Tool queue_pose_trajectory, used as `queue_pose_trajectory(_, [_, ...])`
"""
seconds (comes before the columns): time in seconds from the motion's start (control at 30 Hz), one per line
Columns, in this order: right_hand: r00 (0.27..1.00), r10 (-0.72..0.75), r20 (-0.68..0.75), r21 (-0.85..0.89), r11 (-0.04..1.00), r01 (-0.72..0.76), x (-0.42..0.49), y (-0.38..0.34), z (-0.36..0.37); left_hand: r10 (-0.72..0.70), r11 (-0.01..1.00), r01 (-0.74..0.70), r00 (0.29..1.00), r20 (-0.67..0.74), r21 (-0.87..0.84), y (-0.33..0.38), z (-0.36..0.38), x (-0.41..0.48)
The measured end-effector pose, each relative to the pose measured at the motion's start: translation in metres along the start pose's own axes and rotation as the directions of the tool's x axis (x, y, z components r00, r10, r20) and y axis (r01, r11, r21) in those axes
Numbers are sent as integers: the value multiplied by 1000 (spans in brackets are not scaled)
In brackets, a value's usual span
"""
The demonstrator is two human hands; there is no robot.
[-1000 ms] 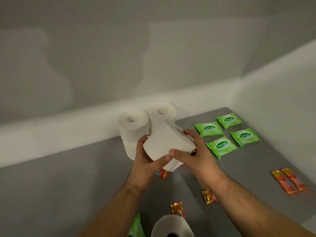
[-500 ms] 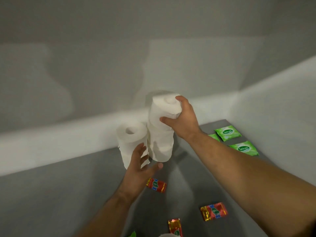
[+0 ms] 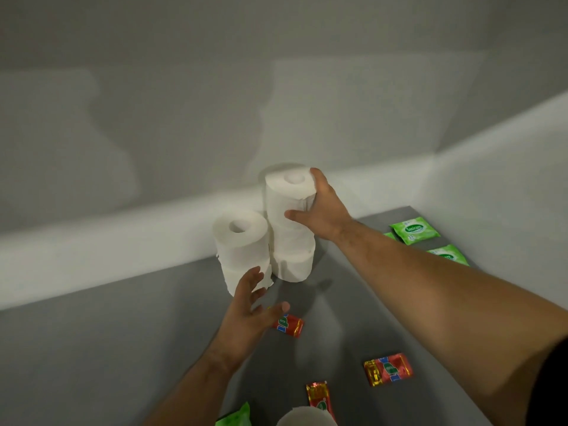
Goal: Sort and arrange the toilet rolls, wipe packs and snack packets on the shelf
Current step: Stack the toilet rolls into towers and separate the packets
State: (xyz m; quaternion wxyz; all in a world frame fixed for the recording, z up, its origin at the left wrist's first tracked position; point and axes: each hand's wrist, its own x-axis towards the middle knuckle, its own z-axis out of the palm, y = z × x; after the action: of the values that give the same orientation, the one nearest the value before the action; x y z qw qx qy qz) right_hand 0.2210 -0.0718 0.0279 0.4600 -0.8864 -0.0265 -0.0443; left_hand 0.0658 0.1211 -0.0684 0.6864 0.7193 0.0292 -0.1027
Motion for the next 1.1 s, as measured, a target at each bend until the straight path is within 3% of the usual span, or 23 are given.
queue_pose_trajectory(0.13, [999,47,-13,144,989,-45,-31,8,-12,-7,1000,7,999,34,9,-6,0,-7])
queue_pose_trajectory(0.23, [988,156,-16,125,980,-153,-76,29,-16,-26,1000,26,997,70,8,-14,-2,-14])
queue_pose_trajectory(0.47, [909,308,281,170,916,-363,-217,96,-2,-73,997,74,996,54,-6,-47,1,-35])
queue_pose_trajectory(0.67, [831,307,465,180,886,-428,-305,105,9,-138,990,138,990,25,9,-70,4,-60])
queue_pose_trajectory(0.9, [830,154,536,181,939,-291,-342,87,16,-206,976,203,977,45,75,-83,6,-84])
queue_pose_trajectory(1.1, [841,66,536,-94,995,-18,-348,84,32,-204,972,193,976,73,136,-82,8,-93])
